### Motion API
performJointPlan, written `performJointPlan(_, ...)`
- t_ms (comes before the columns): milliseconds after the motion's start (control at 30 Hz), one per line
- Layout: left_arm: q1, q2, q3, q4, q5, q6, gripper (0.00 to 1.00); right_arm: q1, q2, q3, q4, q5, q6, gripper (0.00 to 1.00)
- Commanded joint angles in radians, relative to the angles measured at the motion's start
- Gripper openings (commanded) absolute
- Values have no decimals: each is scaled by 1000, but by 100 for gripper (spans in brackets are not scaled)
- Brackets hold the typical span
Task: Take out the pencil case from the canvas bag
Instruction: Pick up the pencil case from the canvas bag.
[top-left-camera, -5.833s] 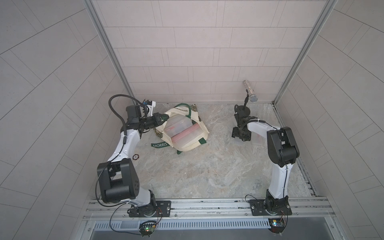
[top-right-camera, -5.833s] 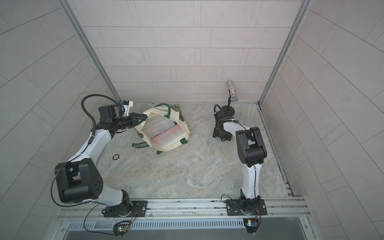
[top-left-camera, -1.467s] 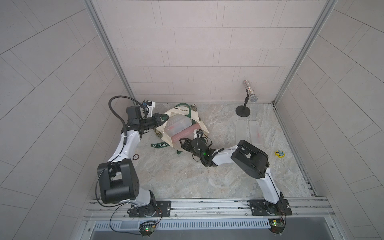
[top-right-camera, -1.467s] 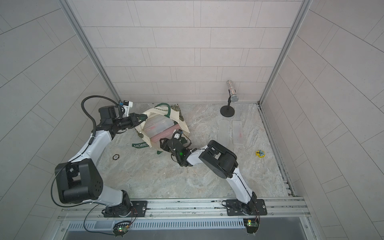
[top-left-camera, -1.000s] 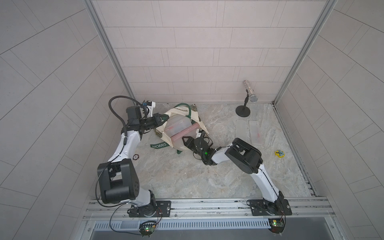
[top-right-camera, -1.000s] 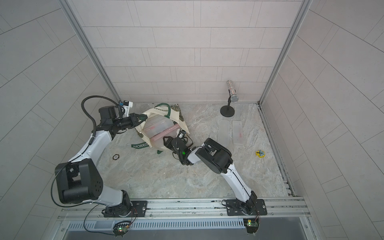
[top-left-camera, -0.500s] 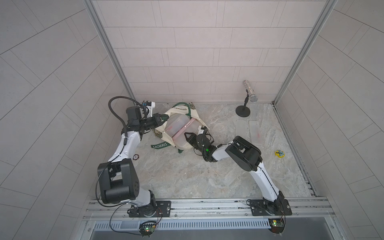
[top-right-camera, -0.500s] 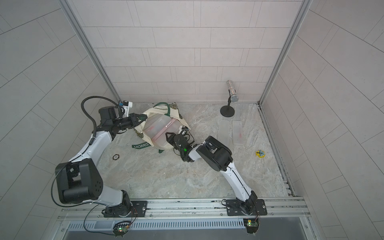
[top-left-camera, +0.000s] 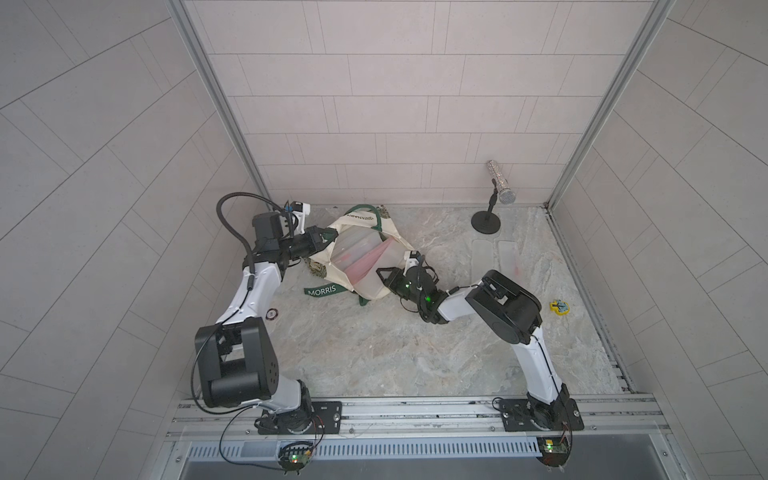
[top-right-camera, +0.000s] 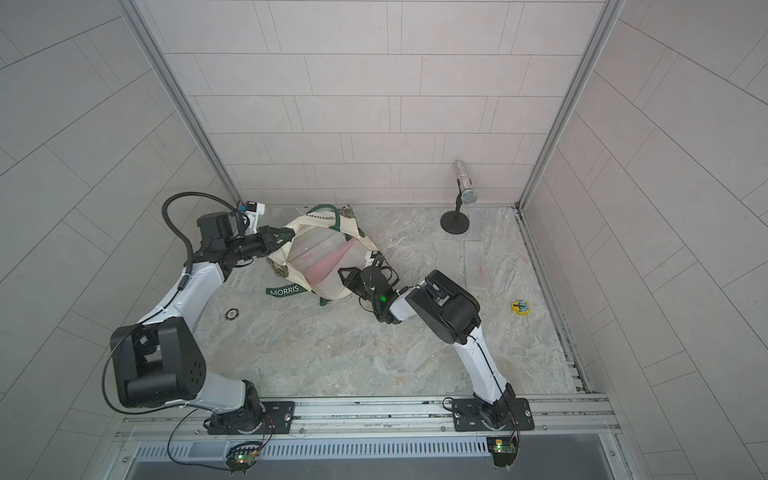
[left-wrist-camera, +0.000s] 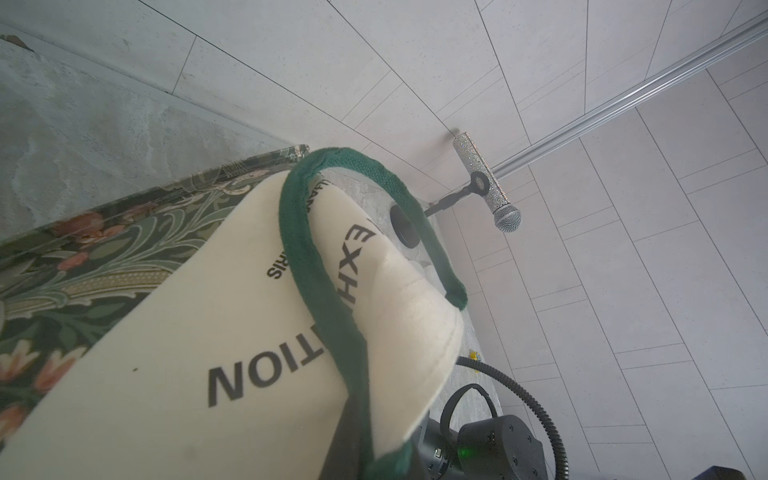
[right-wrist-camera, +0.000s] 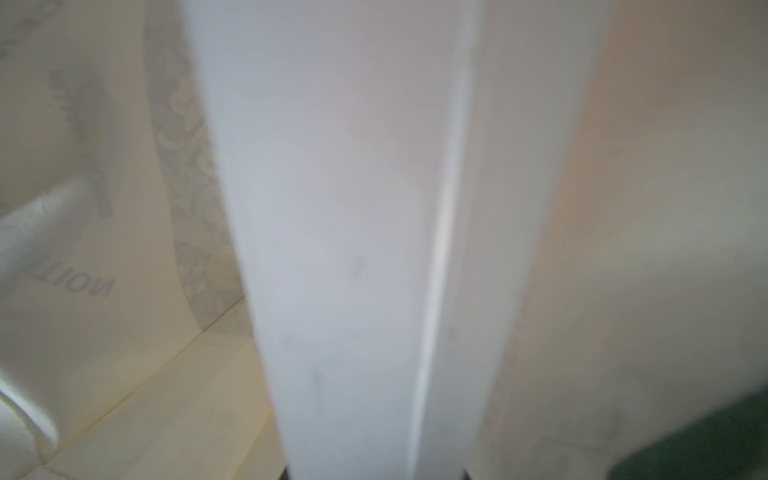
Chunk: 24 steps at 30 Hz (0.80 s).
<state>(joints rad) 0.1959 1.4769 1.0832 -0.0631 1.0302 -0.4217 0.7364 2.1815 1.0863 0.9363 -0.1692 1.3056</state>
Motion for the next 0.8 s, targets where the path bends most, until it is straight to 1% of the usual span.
performJointPlan(0,7,-32,3,67,47,-14,0,-11,-25,-5,-3,-133,4,25)
performJointPlan(100,7,-26,2,69,48,-18,0,-12,-45,-33,12,-166,0,23)
performJointPlan(200,7,-28,5,67,41,-8,0,-15,-80,-54,-1,-205,-35,23)
performJointPlan(433,7,-28,16,34,27,23,0,-17,-186,-117,-82,-233,-114,23)
performJointPlan(767,8,-38,20,21,23,27,0,-23,-293,-214,-101,-256,-134,22)
